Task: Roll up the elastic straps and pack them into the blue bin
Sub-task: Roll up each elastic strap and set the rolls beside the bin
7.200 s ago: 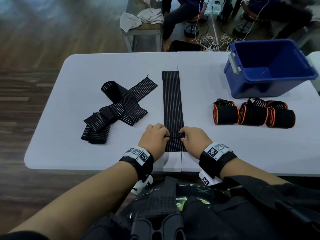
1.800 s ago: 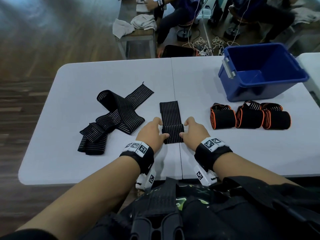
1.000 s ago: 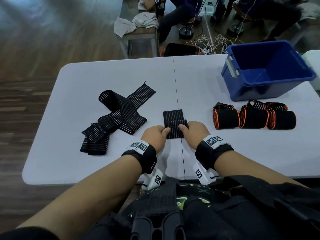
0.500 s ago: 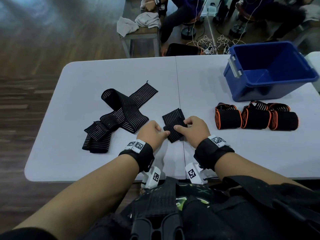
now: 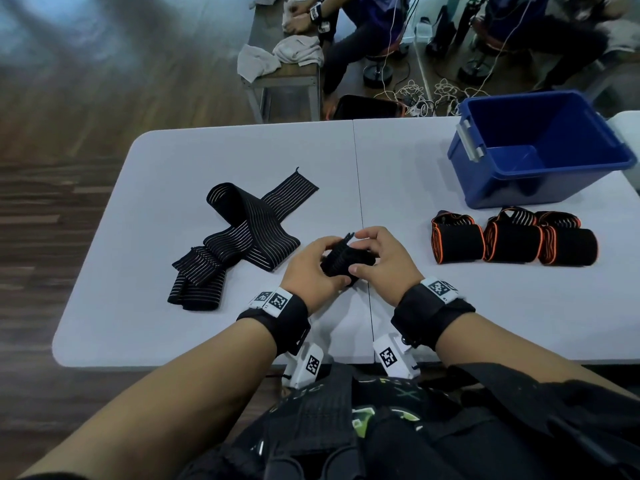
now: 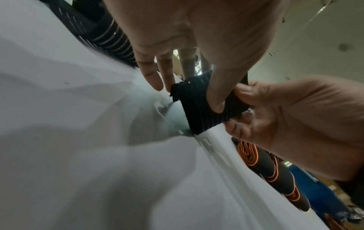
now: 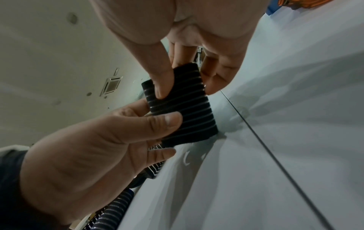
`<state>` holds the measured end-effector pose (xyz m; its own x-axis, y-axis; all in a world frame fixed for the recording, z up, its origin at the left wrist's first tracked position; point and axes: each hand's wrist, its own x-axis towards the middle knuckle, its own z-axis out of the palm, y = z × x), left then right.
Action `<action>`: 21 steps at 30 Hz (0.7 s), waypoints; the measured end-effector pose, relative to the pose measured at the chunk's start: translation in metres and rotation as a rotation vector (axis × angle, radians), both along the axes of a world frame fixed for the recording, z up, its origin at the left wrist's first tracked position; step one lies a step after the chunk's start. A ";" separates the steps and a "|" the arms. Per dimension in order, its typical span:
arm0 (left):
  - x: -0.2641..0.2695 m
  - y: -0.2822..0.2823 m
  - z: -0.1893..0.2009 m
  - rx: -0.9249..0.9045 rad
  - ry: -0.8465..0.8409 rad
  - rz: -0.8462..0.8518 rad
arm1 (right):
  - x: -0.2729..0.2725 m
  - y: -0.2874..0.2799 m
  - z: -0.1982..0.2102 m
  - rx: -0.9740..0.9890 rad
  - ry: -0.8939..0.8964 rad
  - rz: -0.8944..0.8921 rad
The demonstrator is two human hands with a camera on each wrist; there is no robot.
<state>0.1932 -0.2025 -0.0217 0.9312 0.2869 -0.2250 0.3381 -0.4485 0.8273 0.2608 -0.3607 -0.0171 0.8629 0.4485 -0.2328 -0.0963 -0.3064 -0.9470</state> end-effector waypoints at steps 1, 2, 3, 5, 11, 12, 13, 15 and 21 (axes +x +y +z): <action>0.000 0.000 0.000 -0.004 0.002 -0.002 | 0.000 -0.001 0.000 0.002 -0.006 -0.008; 0.001 -0.001 -0.001 0.000 0.005 -0.008 | -0.001 -0.001 0.001 -0.001 -0.013 -0.017; 0.001 -0.002 -0.001 0.002 0.007 -0.018 | -0.002 -0.003 0.000 -0.011 -0.021 -0.029; 0.002 -0.005 -0.002 -0.027 0.009 -0.038 | -0.002 -0.007 0.000 -0.034 -0.036 -0.044; 0.011 -0.020 -0.002 -0.079 0.009 -0.161 | 0.001 -0.037 -0.005 -0.062 0.022 -0.003; 0.013 -0.024 -0.001 -0.088 0.006 -0.182 | 0.001 -0.045 -0.006 -0.061 0.031 -0.014; 0.015 -0.029 0.001 -0.105 0.000 -0.198 | 0.001 -0.055 -0.008 -0.056 0.049 -0.033; 0.022 -0.040 0.004 -0.126 -0.018 -0.208 | -0.001 -0.077 -0.010 -0.044 0.080 -0.072; 0.059 -0.070 0.005 0.110 -0.071 -0.321 | -0.010 -0.157 -0.020 -0.037 0.254 -0.348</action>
<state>0.2525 -0.2728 -0.0165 0.9901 -0.0046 -0.1401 0.1082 -0.6104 0.7847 0.2513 -0.5178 -0.0370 0.8746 0.1278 -0.4677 -0.4284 -0.2477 -0.8690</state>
